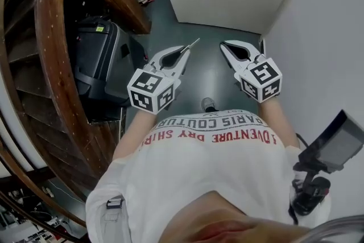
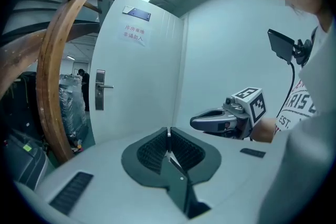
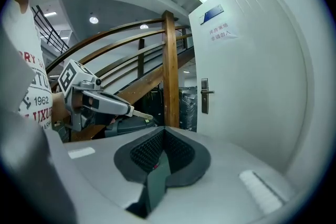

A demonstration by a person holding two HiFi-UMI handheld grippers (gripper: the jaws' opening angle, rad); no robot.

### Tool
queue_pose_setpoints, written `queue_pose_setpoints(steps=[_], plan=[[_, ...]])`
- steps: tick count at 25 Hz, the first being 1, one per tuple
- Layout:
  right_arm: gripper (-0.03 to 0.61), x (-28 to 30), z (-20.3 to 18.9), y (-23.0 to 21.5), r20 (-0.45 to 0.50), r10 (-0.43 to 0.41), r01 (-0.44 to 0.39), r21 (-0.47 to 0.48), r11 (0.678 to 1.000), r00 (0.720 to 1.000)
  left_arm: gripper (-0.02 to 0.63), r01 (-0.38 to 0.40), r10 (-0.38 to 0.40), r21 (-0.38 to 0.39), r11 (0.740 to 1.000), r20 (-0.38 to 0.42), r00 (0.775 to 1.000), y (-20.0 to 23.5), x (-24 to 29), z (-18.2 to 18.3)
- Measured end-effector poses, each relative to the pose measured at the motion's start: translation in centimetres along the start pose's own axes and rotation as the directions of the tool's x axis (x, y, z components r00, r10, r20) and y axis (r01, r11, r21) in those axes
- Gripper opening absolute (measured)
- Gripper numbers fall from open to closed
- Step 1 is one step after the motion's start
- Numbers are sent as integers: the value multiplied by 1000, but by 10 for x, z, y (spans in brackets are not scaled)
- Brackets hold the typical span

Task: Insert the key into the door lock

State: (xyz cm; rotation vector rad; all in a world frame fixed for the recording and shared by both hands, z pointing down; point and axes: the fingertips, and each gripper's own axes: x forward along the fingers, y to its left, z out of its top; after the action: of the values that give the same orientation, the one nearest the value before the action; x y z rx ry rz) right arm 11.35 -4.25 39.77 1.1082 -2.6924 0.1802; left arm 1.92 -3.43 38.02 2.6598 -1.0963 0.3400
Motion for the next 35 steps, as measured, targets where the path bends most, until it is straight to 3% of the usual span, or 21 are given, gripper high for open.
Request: queue_pose_setpoints(steps=[4, 9, 16, 24, 30, 35], plan=[[2, 37, 32, -56, 12, 67, -66, -38, 997, 998, 23, -31, 31, -11, 999, 48, 998, 43, 53, 50], [2, 69, 78, -93, 61, 95, -88, -107, 990, 994, 23, -72, 68, 25, 997, 117, 991, 77, 73, 97], [2, 113, 98, -132, 104, 73, -59, -139, 989, 992, 23, -80, 74, 35, 996, 133, 988, 130, 104, 111], [3, 195, 103, -220, 94, -2, 12, -106, 994, 996, 23, -22, 19, 28, 999, 115, 993, 224, 192, 130], [3, 285, 117, -277, 63, 10, -5, -87, 996, 998, 23, -27, 27, -4, 1000, 84, 996, 311, 250, 147], [3, 341, 122, -300, 38, 43, -40, -89, 995, 998, 23, -39, 41, -35, 999, 57, 998, 355, 277, 150]])
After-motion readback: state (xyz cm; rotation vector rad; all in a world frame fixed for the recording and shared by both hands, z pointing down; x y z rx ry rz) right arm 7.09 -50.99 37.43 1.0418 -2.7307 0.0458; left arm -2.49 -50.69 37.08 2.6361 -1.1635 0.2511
